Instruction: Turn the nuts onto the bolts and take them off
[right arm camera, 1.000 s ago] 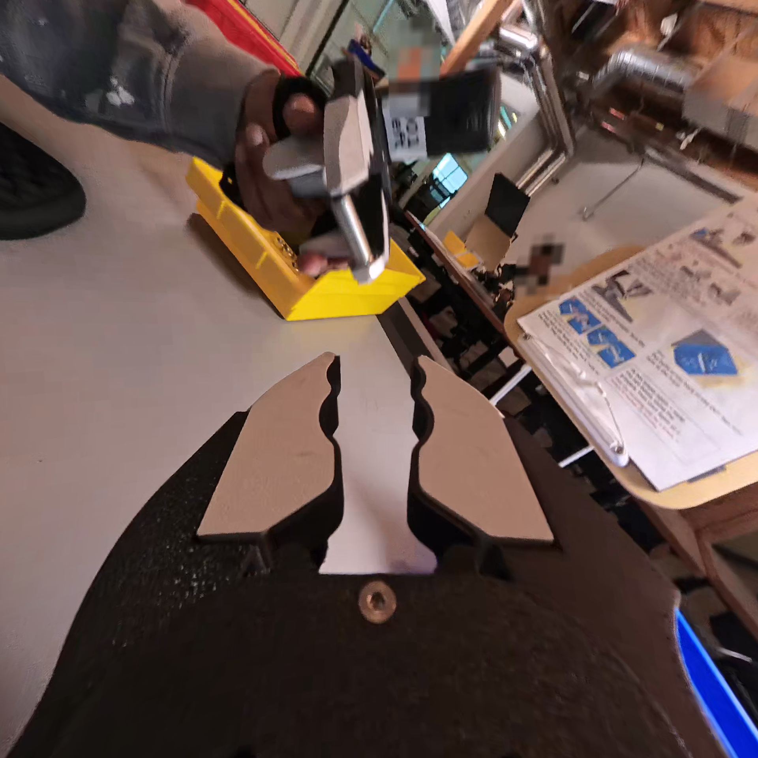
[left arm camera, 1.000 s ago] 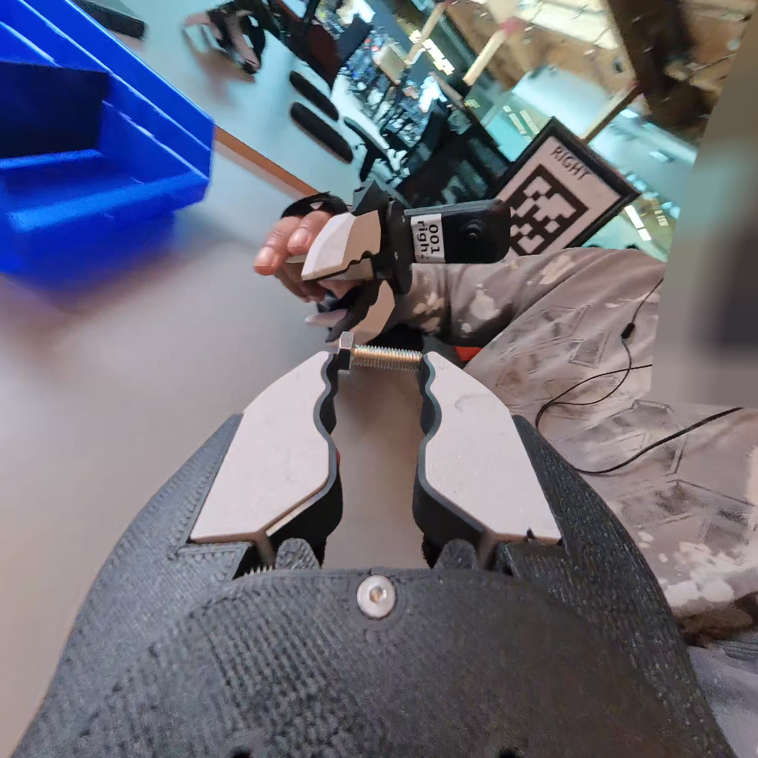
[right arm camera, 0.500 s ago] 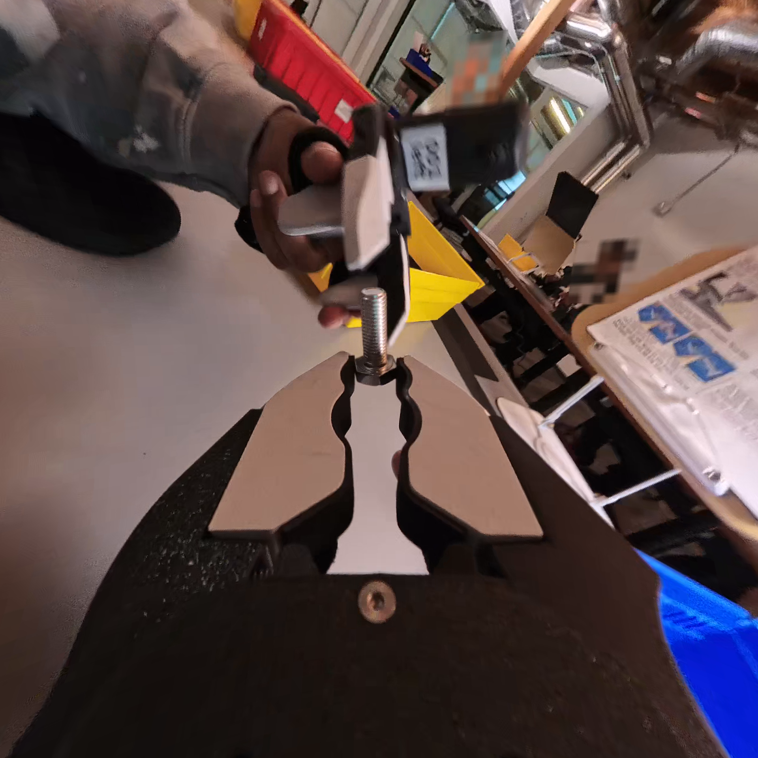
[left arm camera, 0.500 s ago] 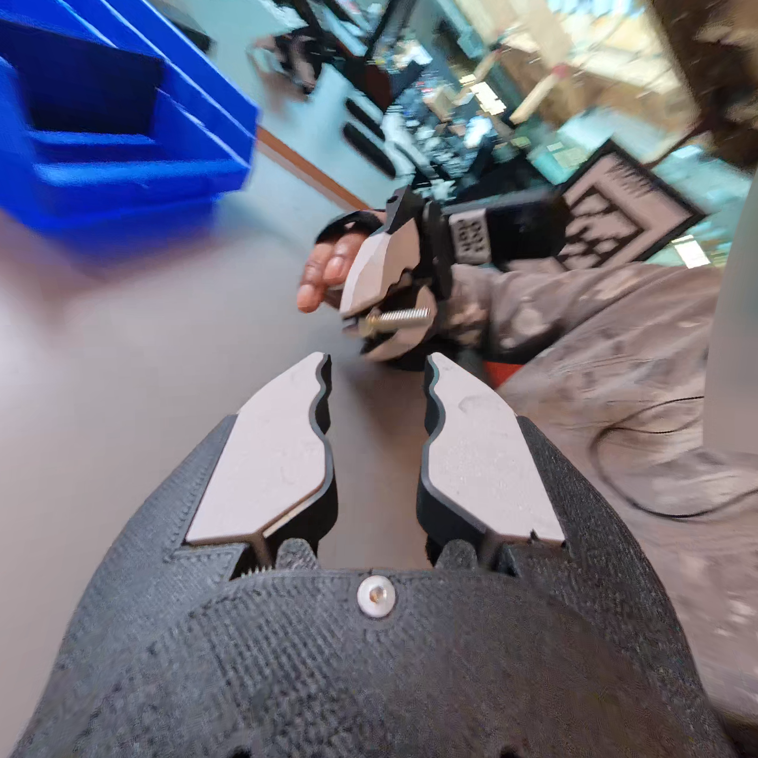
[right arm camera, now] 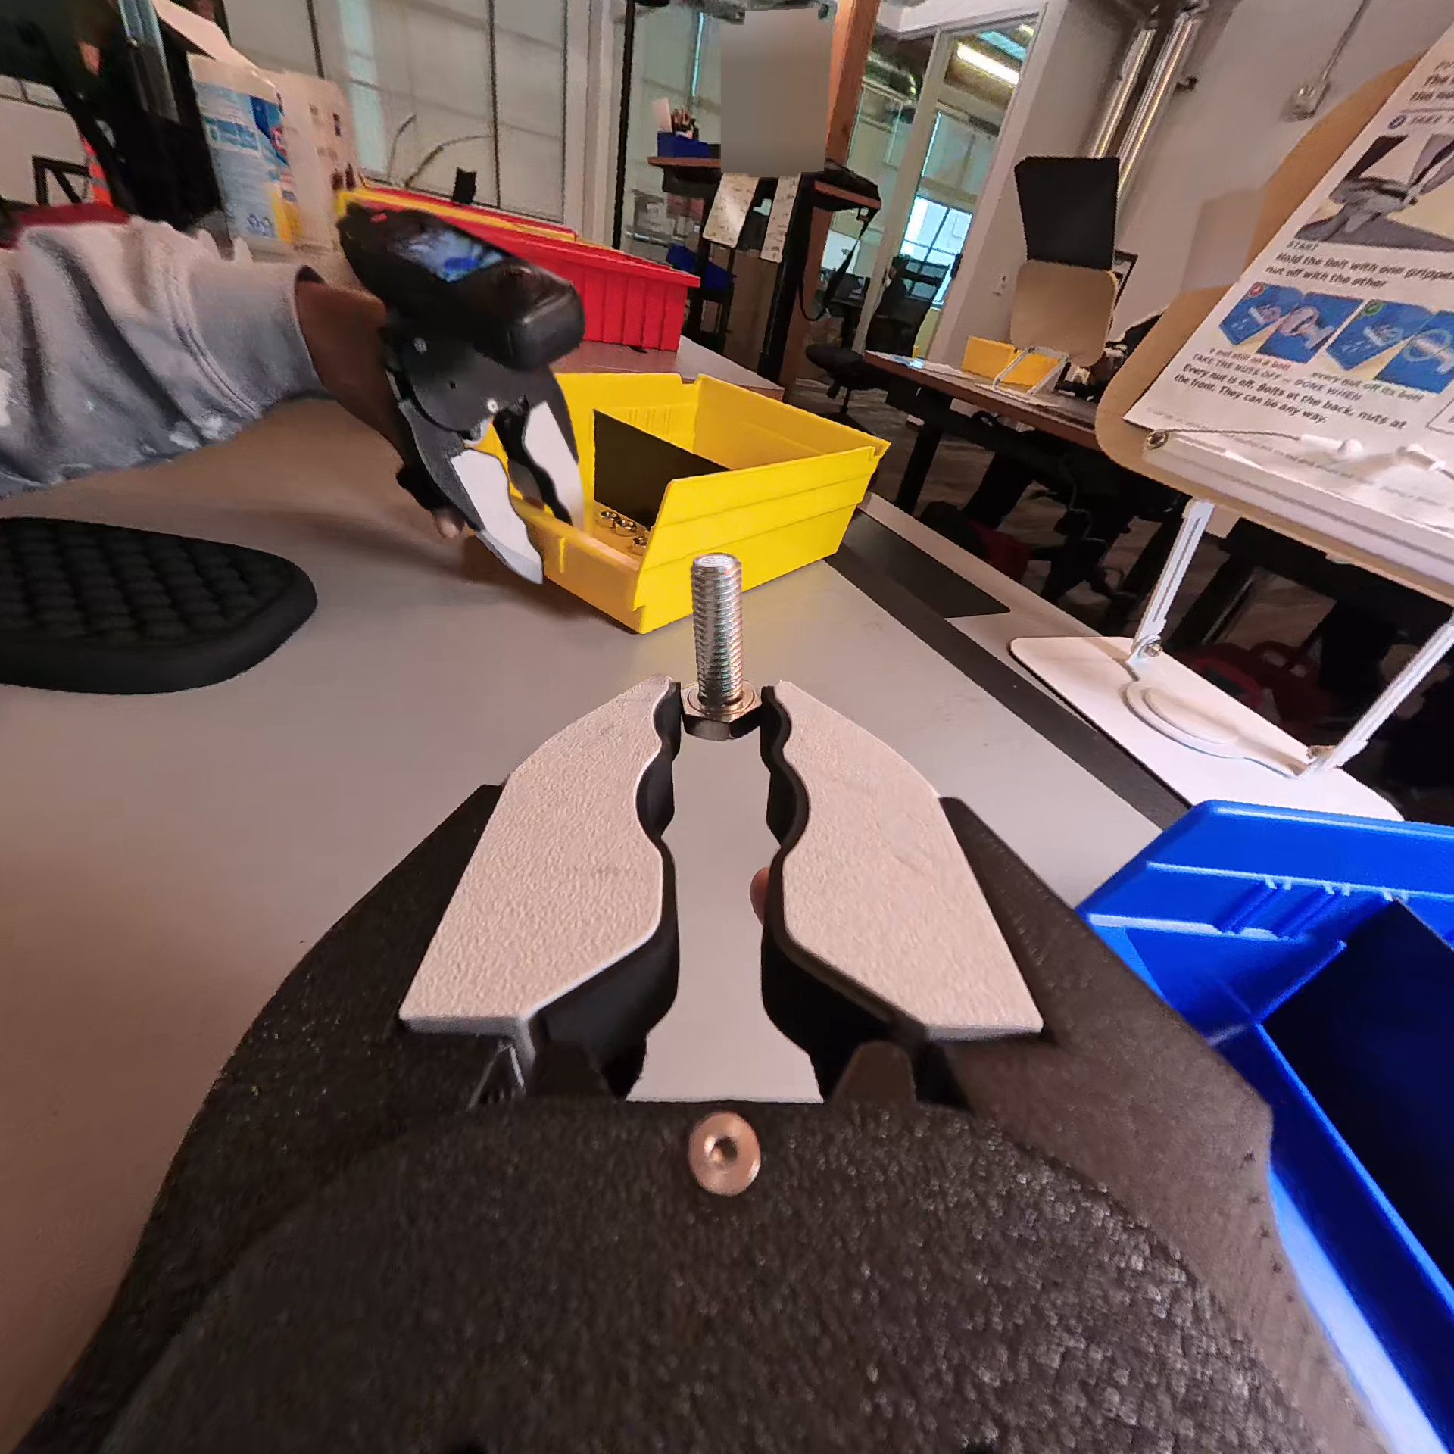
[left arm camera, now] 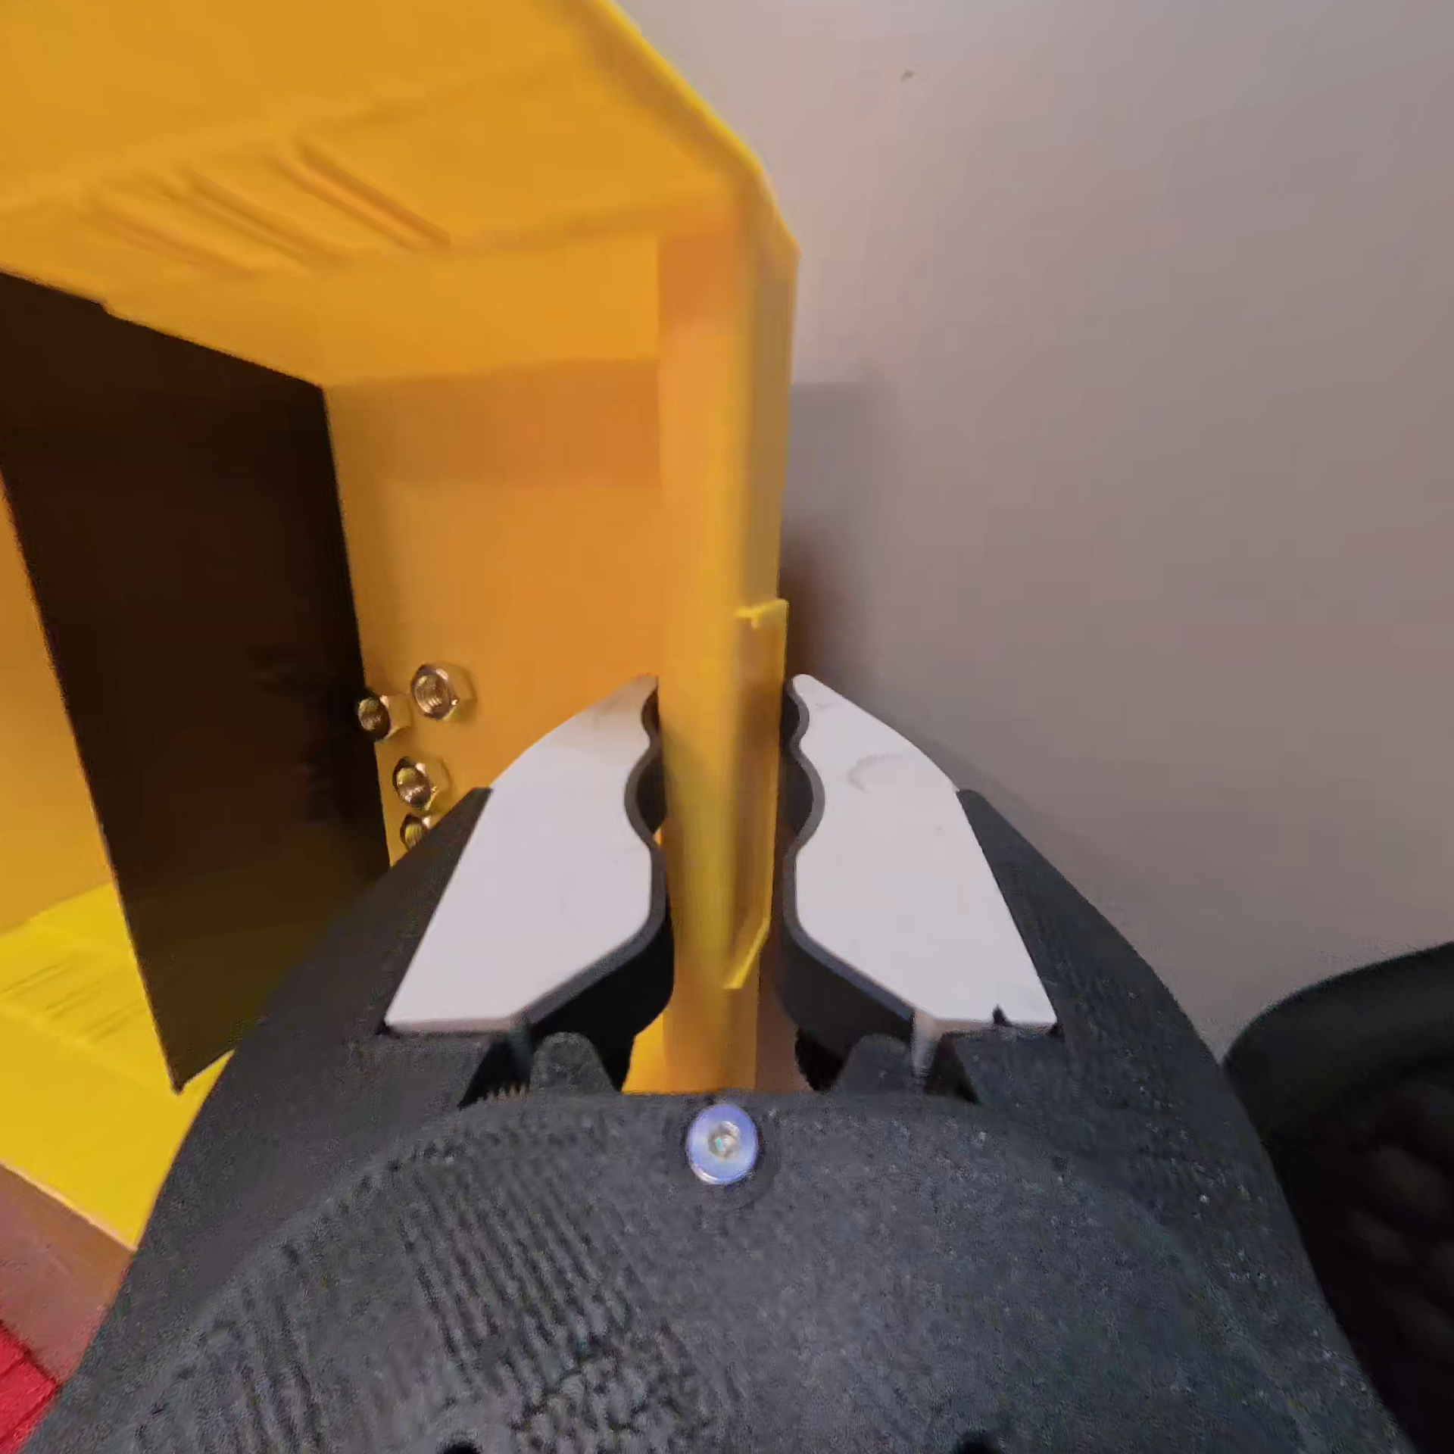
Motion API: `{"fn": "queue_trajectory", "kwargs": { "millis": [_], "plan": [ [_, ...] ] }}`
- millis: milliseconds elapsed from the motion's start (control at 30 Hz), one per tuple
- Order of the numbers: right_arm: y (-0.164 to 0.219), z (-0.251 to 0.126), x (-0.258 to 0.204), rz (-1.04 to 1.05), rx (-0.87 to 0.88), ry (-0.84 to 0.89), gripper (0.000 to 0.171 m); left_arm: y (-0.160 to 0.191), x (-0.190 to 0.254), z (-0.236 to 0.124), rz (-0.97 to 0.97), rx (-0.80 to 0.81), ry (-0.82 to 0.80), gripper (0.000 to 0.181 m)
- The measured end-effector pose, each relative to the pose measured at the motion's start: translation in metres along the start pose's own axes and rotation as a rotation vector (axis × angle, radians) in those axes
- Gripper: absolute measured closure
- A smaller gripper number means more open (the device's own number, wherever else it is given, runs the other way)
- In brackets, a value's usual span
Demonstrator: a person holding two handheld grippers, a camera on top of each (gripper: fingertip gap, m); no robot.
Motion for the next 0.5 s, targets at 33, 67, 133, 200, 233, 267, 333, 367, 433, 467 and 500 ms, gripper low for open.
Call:
{"fn": "queue_trajectory", "kwargs": {
  "millis": [33,67,133,200,233,267,333,367,433,467,500],
  "plan": [
    [0.001,0.000,0.000,0.012,0.002,-0.001,0.152,-0.002,-0.002,0.002,0.005,0.020,-0.003,0.154],
    [0.001,0.000,0.001,0.021,0.003,0.000,0.152,-0.004,-0.004,0.003,0.014,0.031,0.007,0.154],
    [0.003,-0.001,0.004,0.037,0.003,0.008,0.152,-0.008,-0.010,0.007,0.038,0.032,0.004,0.154],
    [0.004,-0.002,0.007,0.062,0.005,0.013,0.152,-0.011,-0.018,0.011,0.060,0.033,0.004,0.154],
    [0.005,-0.002,0.008,0.077,0.007,0.014,0.152,-0.014,-0.022,0.013,0.061,0.037,0.012,0.154],
    [0.006,-0.002,0.009,0.092,0.009,0.013,0.152,-0.016,-0.026,0.015,0.064,0.040,0.016,0.154],
    [0.007,-0.002,0.011,0.119,0.012,0.011,0.152,-0.023,-0.033,0.020,0.086,0.052,0.011,0.154],
    [0.008,-0.001,0.012,0.132,0.012,0.009,0.152,-0.025,-0.036,0.022,0.092,0.055,0.007,0.153],
    [0.010,-0.001,0.013,0.151,0.009,0.005,0.152,-0.028,-0.041,0.023,0.073,0.050,0.002,0.152],
    [0.010,-0.001,0.013,0.156,0.005,0.003,0.152,-0.031,-0.043,0.020,0.055,0.057,-0.017,0.148],
    [0.011,-0.001,0.012,0.159,0.000,0.003,0.152,-0.035,-0.042,0.014,0.033,0.098,-0.036,0.145]
  ]
}}
Point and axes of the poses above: each gripper's, where its closed fingertips meet, z out along the fingers, y out of its underside, x = y × z across the jaws, the point moved 8 cm from there along -z, back along the fingers, and after that the axes turned 4 degrees about z, right-handed, at the moved point
